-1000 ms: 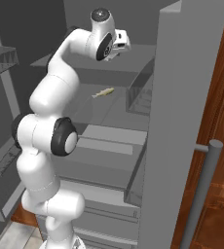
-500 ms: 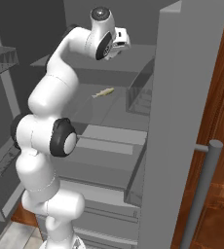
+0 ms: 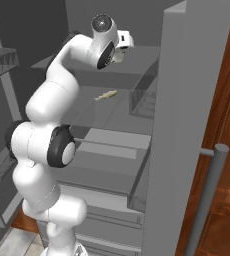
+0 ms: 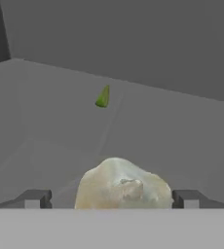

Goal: Transport the chicken drumstick and garlic to the fridge. Place the chicken drumstick on the rack containing meat and place the garlic on the rack containing the vegetable, ensuring meats and vegetables are on different racks.

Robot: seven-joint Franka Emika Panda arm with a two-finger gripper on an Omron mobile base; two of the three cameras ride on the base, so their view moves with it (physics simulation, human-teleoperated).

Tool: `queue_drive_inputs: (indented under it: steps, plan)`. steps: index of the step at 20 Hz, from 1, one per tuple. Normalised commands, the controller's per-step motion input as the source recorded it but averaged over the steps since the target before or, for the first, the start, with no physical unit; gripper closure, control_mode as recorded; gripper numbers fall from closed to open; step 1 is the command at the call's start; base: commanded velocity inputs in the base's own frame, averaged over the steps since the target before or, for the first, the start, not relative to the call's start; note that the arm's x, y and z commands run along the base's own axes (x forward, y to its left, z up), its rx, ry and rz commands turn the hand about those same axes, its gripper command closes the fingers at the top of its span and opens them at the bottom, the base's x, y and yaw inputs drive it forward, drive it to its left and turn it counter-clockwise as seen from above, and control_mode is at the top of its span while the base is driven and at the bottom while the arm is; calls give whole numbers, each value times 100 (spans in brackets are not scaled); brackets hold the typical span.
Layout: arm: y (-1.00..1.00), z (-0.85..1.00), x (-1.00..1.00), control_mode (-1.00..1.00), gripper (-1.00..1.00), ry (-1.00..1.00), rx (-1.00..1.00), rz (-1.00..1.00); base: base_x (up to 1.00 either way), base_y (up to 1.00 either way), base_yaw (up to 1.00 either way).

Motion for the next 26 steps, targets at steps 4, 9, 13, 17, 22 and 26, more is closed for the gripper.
queue_drive_inputs:
  steps: [4,9,13,17,22,26]
  plan:
    - [1,17,-23,-100,-100,-8,0,-3,0,0,0]
    - [0,35,-11,-100,-100,-2,0,-10,0,0,0]
    - [0,2,-44,-100,-100,7,0,-11,0,0,0]
    - [0,0,-88,-100,-100,-4,0,-2,0,0,0]
    - [7,0,-100,-100,-100,-12,2,0,0,0,0]
    - [9,0,-99,-100,-100,-9,2,0,0,0,0]
